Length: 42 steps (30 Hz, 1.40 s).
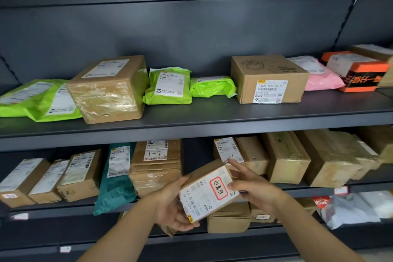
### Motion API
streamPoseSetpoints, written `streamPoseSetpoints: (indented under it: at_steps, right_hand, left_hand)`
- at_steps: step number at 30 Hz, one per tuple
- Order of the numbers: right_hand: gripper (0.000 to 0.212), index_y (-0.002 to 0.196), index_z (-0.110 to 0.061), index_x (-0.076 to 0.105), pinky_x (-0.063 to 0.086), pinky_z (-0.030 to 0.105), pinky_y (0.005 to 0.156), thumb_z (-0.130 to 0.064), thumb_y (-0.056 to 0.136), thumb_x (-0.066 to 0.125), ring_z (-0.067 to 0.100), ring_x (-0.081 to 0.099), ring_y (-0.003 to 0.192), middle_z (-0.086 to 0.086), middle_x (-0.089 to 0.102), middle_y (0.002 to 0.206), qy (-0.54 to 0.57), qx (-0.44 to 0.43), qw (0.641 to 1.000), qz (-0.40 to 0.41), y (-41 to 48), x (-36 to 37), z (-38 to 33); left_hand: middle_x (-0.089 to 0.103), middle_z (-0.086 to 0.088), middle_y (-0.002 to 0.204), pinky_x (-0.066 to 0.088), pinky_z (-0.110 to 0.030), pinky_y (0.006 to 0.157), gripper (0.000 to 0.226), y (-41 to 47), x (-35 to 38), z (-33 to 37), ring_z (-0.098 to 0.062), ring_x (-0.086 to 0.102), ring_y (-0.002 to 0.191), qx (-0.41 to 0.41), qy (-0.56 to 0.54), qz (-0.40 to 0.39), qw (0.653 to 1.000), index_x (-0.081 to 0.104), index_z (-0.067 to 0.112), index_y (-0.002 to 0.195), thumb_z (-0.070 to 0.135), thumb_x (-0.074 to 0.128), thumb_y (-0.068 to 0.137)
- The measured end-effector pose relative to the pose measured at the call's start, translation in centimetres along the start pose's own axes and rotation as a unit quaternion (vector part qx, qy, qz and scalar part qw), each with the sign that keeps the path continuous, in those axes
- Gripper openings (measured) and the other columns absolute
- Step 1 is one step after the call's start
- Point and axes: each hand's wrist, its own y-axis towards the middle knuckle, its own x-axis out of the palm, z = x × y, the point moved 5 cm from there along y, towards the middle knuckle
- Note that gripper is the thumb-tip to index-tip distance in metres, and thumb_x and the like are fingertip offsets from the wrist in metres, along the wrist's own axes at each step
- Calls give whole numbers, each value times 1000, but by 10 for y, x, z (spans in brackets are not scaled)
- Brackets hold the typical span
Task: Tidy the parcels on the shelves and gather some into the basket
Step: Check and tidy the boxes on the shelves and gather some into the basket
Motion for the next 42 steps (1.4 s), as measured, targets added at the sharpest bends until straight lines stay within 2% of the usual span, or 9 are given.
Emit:
streamPoseSetpoints:
  at_steps: [4, 11, 16, 20, 24, 31, 33, 38, 42]
  right_hand:
    - [58, 134, -33, 46, 30, 56, 109, -26, 82, 70, 25, 59, 114, 8, 71, 106, 22, 25, 999, 40, 11, -5, 12]
    - [112, 143, -44, 25, 35, 56, 107, -35, 53, 90, 21, 53, 120, -1, 63, 123, -14, 26, 997, 78, 29, 4, 33]
    - [123, 146, -49, 3, 30, 37, 113, -12, 62, 85, 15, 14, 143, -21, -4, 153, -336, -7, 942, -4, 28, 9, 30]
    - [115, 144, -46, 15, 42, 41, 106, -18, 57, 84, 15, 37, 129, -10, 27, 143, -336, 80, 936, -72, 28, 6, 49]
    - [88, 128, -38, 32, 52, 35, 91, -10, 62, 83, 13, 57, 107, -7, 58, 116, -215, 92, 972, 10, 29, -7, 54]
    - [61, 124, -17, 48, 52, 40, 89, -29, 73, 80, 24, 66, 97, 7, 73, 98, 53, 131, 981, 130, 40, -7, 73]
    - [53, 119, -14, 53, 52, 41, 89, -28, 74, 78, 28, 66, 97, 9, 74, 94, 109, 136, 977, 119, 43, 4, 69]
    - [52, 120, -12, 57, 49, 45, 97, -29, 74, 76, 34, 65, 104, 18, 66, 112, 226, 111, 965, 68, 42, 22, 61]
    - [58, 124, -21, 55, 44, 48, 103, -43, 75, 75, 32, 63, 110, 14, 63, 121, 195, 107, 974, 45, 40, 16, 63]
  left_hand:
    - [67, -22, 110, 54, -41, 84, 62, -1, 6, 1, -40, 67, 95, 5, -31, -12, 999, 62, 8, 106, 63, 44, 87]
    - [69, -23, 102, 55, -34, 70, 68, 9, 3, -4, -38, 67, 93, -1, -97, 48, 994, 62, 6, 111, 66, 47, 85]
    - [72, -9, 97, 46, -27, 69, 58, 11, -12, -8, -24, 66, 93, -37, 109, 125, 986, 61, 16, 87, 70, 43, 84]
    - [73, -3, 95, 44, -26, 81, 52, 10, -10, 0, -17, 66, 92, -16, 190, 135, 972, 61, 19, 87, 68, 43, 86]
    - [70, 3, 93, 46, -28, 78, 56, 9, 2, 23, -12, 63, 89, 93, 240, 132, 957, 63, 23, 99, 62, 23, 95]
    - [65, 2, 122, 45, -23, 92, 40, -11, -12, 67, -11, 59, 110, 394, 414, 370, 733, 54, 23, 131, 38, 51, 95]
    - [62, -1, 126, 41, -19, 91, 45, -4, -13, 64, -13, 57, 114, 377, 406, 351, 755, 51, 19, 134, 41, 50, 94]
    - [43, 6, 144, 42, -35, 100, 82, 28, 5, 27, -17, 45, 128, 225, 178, 100, 953, 26, 35, 143, 70, 54, 74]
    - [48, 11, 128, 47, -52, 96, 99, 38, 23, 15, -18, 50, 114, 205, 26, 18, 978, 12, 54, 139, 56, 75, 62]
